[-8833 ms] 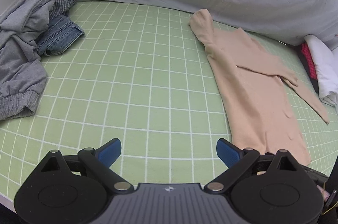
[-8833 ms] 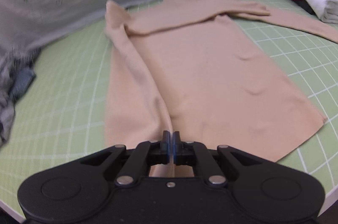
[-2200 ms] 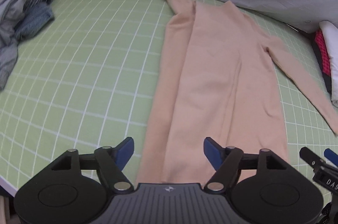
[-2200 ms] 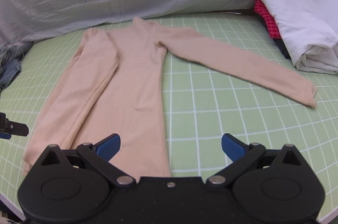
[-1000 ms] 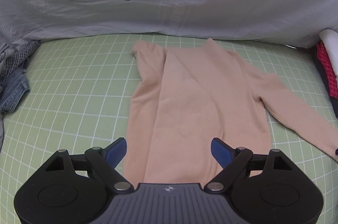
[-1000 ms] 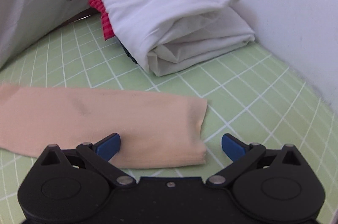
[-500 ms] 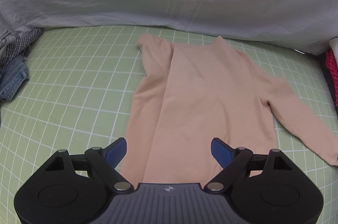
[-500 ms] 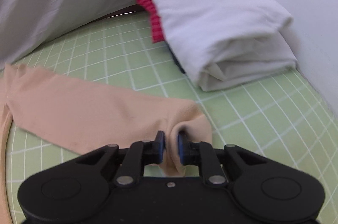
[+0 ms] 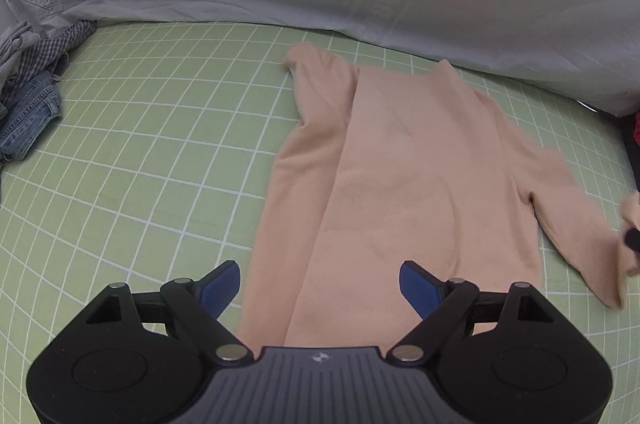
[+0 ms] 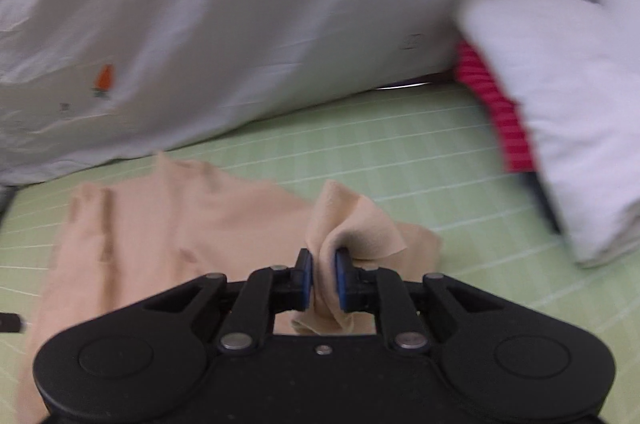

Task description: Fold clothes

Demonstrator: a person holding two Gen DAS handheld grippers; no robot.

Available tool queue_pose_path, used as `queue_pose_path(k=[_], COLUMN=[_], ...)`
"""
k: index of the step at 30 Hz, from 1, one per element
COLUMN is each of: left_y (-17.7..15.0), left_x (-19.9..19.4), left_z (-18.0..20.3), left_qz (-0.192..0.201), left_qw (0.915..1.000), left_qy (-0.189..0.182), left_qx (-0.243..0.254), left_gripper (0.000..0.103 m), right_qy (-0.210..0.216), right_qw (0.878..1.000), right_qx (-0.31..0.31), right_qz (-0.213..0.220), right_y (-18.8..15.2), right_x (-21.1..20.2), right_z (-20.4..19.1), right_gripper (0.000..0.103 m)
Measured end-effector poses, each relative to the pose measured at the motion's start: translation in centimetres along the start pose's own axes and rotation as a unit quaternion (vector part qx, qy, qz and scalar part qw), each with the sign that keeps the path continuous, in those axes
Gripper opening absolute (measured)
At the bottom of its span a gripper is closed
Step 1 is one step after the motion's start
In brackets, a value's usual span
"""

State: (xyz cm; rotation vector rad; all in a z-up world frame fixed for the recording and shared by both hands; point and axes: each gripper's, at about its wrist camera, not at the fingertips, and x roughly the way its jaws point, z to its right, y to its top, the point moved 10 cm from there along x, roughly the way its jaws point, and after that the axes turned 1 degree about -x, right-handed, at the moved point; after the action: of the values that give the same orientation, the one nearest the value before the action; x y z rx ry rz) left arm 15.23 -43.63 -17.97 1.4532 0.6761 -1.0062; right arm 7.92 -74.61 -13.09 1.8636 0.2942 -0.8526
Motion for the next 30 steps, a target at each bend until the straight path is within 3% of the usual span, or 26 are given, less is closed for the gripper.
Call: queue_pose_path(k=[5, 7, 8, 9, 10, 16, 20, 24, 30], left_y=[0.3, 0.3, 0.3, 0.4, 0.4, 0.4, 0.4, 0.8, 1.1], left_x=[0.6, 0.7, 0.8, 0.8, 0.9, 1.5, 2.0, 2.7, 5.3], left_z=[0.1, 0.3, 0.3, 0.3, 0.4, 1.9, 4.2, 7.4, 11.1], left_qz=[-0.007, -0.010, -0.011, -0.011, -0.011, -0.015, -0.018, -0.014, -0.046], left_qw=[0.9999, 0.9997, 0.9996, 0.9996, 0.9996, 0.9989, 0.9976, 0.9942, 0.9887], left_qy=[-0.010, -0.017, -0.020, -0.018, -0.018, -0.030, -0.047, -0.072, -0.099], left_qx=[0.009, 0.014, 0.016, 0.017, 0.020, 0.032, 0.047, 0.079, 0.102], left_gripper=[0.087, 0.087, 0.087, 0.087, 0.087, 0.087, 0.087, 0.086, 0.063], right_qy=[0.142, 0.169, 0.165, 0.145, 0.125, -0.006, -0.070, -0.106, -0.118], right_qw=[0.989, 0.984, 0.984, 0.988, 0.991, 0.998, 0.995, 0.990, 0.987], right_qx=[0.036, 0.046, 0.041, 0.021, 0.006, -0.025, 0.010, 0.033, 0.052], right_qz=[-0.022, -0.036, -0.042, -0.045, -0.047, -0.056, -0.075, -0.091, -0.097], right_y=[0.3, -0.2, -0.6, -1.1, -1.6, -3.8, -6.2, -8.0, -8.6], right_x=[1.4, 1.5, 1.5, 1.5, 1.5, 0.7, -0.5, -1.1, -0.6], right_z=[-8.7, -11.2, -12.0, -12.2, -12.1, -6.1, -0.1, 3.7, 5.3], right_gripper=[0.014, 0.034, 0.067, 0.093, 0.098, 0.099, 0.100, 0.100, 0.100])
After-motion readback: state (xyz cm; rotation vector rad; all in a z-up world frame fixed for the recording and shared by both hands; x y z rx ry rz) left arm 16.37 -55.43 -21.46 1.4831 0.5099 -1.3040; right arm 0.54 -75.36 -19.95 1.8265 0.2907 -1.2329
